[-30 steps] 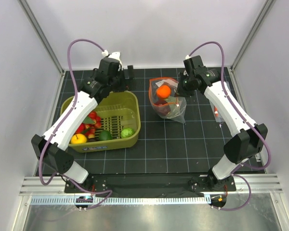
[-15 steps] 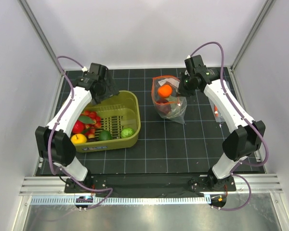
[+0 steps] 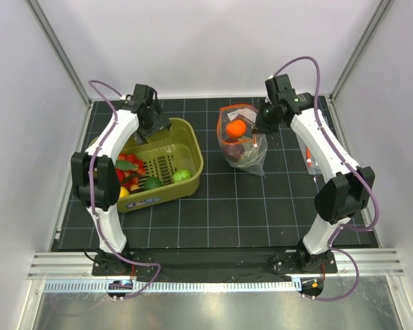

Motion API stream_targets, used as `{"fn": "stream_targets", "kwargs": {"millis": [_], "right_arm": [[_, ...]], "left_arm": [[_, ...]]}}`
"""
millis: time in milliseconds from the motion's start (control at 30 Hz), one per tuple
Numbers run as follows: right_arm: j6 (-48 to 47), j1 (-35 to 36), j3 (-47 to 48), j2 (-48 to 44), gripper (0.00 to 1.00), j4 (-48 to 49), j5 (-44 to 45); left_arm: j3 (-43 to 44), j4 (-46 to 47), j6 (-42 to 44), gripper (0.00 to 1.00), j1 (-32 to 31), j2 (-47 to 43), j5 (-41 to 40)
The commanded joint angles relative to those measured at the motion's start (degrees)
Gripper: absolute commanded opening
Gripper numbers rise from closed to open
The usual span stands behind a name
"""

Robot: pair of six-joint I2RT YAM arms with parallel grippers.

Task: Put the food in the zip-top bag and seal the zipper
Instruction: Adjust the bin at the center of the board.

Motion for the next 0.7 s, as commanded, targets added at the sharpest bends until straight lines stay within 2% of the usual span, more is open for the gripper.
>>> {"fn": "stream_targets", "kwargs": {"millis": [0, 100, 167, 233, 333, 433, 567, 667], "right_arm": [[-0.1, -0.9, 3.8, 0.7, 0.01, 0.4, -0.3], [-0.2, -1.4, 4.5, 1.1, 0.01, 0.3, -0.4], [-0.2, -1.5, 4.9, 1.7, 0.01, 0.0, -0.8], [-0.2, -1.5, 5.4, 2.2, 0.01, -0.3, -0.9], [-0.3, -1.7, 6.2, 2.9, 0.01, -0.7, -1.1], [-0.2, -1.7, 6.7, 3.6, 0.01, -1.1, -1.4], [-0.2, -1.9, 7.5, 4.6, 0.01, -1.2, -1.7], [0.1, -2.0, 7.9, 5.7, 0.01, -1.2, -2.4]], "left_arm": [[4.9, 7.3, -0.7, 1.00, 0.4, 3.1, -0.5], [9.4, 9.2, 0.7, 1.00, 0.5, 6.8, -0.2], [16.8, 8.8, 1.3, 1.00, 0.4, 12.2, 0.2], [23.7, 9.0, 1.9, 1.00, 0.4, 17.3, 1.8], [28.1, 11.9, 1.2, 0.99, 0.4, 21.1, 6.2], [27.3, 13.9, 0.9, 0.98, 0.2, 21.0, 11.0], [19.6, 15.2, 3.7, 0.98, -0.4, 14.3, 14.5], [12.8, 16.4, 5.9, 0.98, -0.5, 5.9, 17.8]]}}
